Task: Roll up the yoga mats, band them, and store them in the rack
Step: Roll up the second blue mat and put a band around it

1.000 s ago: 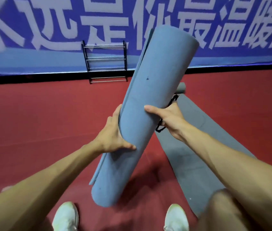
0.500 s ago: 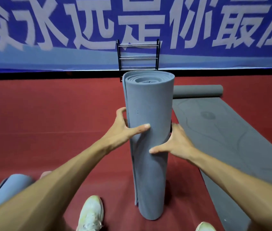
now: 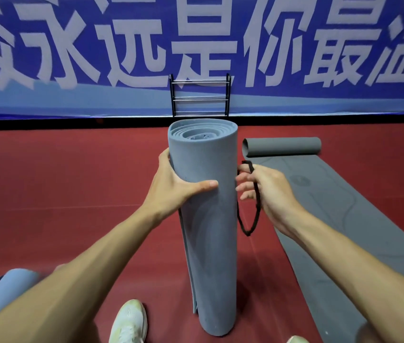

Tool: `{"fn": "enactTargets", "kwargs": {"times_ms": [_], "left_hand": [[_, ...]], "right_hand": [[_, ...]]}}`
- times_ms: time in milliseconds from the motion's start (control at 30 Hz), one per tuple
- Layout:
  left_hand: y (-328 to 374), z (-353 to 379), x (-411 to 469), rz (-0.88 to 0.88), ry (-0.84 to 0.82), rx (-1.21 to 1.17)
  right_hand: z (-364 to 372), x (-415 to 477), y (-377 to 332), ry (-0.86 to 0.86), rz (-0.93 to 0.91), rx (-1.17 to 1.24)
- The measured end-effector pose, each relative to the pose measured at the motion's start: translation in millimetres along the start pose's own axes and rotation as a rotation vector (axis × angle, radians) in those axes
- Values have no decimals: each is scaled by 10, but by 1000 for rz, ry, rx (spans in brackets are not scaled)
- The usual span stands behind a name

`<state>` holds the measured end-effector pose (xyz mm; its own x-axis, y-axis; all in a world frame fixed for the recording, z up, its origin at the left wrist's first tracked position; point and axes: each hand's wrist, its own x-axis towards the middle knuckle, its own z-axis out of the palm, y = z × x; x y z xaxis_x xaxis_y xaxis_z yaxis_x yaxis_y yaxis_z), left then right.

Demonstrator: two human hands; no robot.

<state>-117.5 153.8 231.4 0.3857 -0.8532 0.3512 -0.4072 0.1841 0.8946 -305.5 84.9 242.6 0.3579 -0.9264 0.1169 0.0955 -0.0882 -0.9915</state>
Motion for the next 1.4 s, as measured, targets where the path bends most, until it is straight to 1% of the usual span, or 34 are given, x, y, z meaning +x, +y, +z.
{"fn": "enactTargets", "kwargs": {"times_ms": [33, 100, 167, 233, 267, 300, 367, 467, 567, 633, 667, 700, 833, 967, 1067, 1133, 1233, 1333, 1400], "left_hand": [[24, 11, 3, 21, -1, 9], [64, 26, 15, 65, -13, 19], [120, 24, 2, 88, -40, 20], [148, 4, -13, 114, -66, 30], [156, -12, -19, 126, -75, 44], [163, -35, -23, 132, -84, 66], [188, -84, -38, 147, -120, 115], [226, -82, -60, 182, -198, 137], [233, -35, -67, 177, -211, 94], [222, -6, -59, 163, -212, 65], [211, 6, -56, 166, -205, 61], [207, 18, -54, 174, -193, 61], [196, 33, -33, 178, -163, 53], [243, 33, -81, 190, -213, 61], [358, 80, -148, 152, -270, 48], [451, 124, -187, 121, -299, 4], [572, 271, -293, 63, -223, -23], [581, 395, -359, 66, -122, -25], [568, 356, -331, 67, -151, -35]], "right_hand": [[6, -16, -80, 9, -9, 78], [-7, -18, -185, 25, -122, 68], [-43, -19, -225, 78, -282, -135], [-90, -32, -257, 152, -438, -419], [-120, -42, -283, 151, -486, -517], [-143, -62, -333, 121, -506, -581], [-163, -66, -464, -7, -489, -672], [-97, -69, -698, -131, -501, -913], [37, -133, -935, -275, -557, -967], [88, -181, -1021, -421, -481, -988], [103, -187, -1032, -464, -445, -1004], [114, -187, -1028, -465, -441, -1004], [118, -133, -949, -237, -504, -830], [86, -81, -892, -199, -572, -924], [110, -65, -882, -168, -553, -1008], [109, -76, -878, -109, -553, -1004], [96, -118, -884, 1, -531, -952], [129, -153, -872, 30, -513, -922], [129, -162, -866, 47, -509, -897]]}}
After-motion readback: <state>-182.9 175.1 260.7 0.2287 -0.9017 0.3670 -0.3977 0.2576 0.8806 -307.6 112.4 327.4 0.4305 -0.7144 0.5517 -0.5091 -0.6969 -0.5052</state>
